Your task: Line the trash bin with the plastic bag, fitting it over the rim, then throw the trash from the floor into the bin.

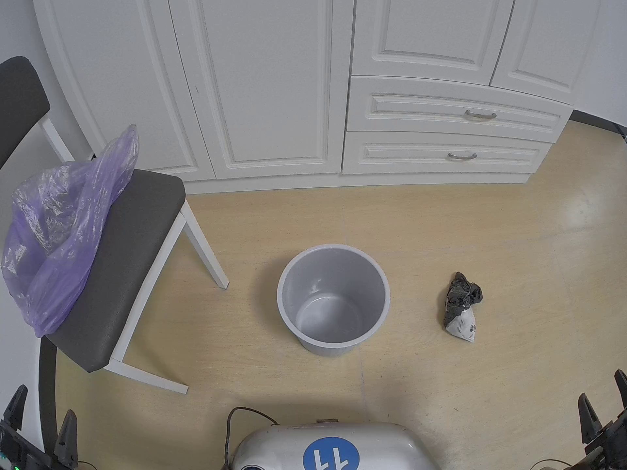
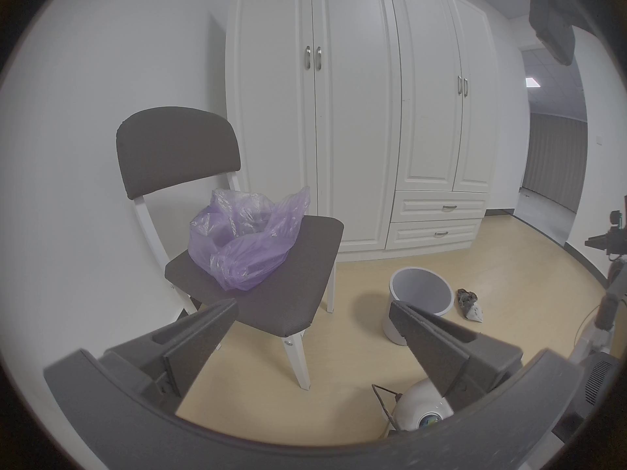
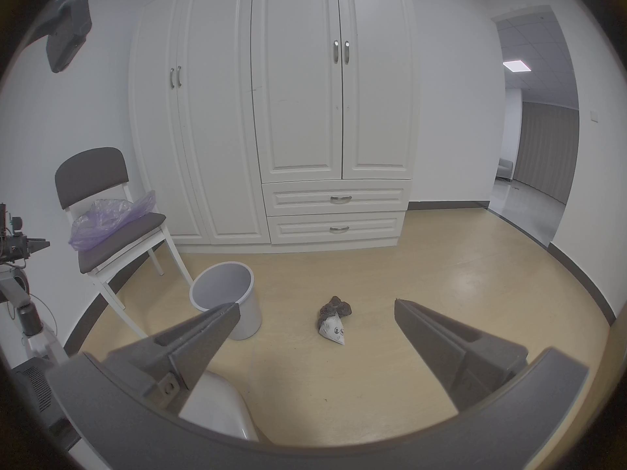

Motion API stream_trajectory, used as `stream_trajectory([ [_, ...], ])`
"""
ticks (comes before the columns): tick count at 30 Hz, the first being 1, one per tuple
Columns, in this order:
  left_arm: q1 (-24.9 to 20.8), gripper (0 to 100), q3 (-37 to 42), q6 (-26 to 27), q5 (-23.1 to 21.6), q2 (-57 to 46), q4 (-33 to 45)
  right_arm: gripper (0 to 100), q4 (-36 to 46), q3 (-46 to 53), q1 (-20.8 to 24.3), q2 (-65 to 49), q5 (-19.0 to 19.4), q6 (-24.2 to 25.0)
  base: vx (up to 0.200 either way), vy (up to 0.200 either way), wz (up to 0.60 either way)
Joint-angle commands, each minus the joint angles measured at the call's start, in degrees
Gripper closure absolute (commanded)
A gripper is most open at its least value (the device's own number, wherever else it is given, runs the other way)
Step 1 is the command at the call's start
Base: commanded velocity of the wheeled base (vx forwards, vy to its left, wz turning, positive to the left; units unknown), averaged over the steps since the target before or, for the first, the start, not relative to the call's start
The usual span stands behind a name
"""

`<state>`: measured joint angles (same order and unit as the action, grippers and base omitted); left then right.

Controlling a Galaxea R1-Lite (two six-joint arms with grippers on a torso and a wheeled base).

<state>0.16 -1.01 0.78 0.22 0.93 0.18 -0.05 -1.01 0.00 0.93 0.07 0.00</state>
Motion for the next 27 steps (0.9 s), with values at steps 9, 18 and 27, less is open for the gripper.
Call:
stream_trajectory([
  [9, 0.02, 0, 1.01, 0.45, -0.13, -0.93, -0.01, 0, -0.04, 0.92, 0.0, -0.84, 0.01, 0.09, 0.0, 0.0, 0.0],
  [18, 0.02, 0, 1.01, -0.08, 0.04, -0.93, 0.08, 0, 0.05, 0.92, -0.09, -0.84, -0.07, -0.44, 0.0, 0.0, 0.0],
  [27, 0.11, 0, 1.01, 3.17, -2.33, -0.93, -0.45, 0, 0.14, 0.92, -0.09, -0.84, 0.72, -2.9, 0.0, 0.0, 0.0],
])
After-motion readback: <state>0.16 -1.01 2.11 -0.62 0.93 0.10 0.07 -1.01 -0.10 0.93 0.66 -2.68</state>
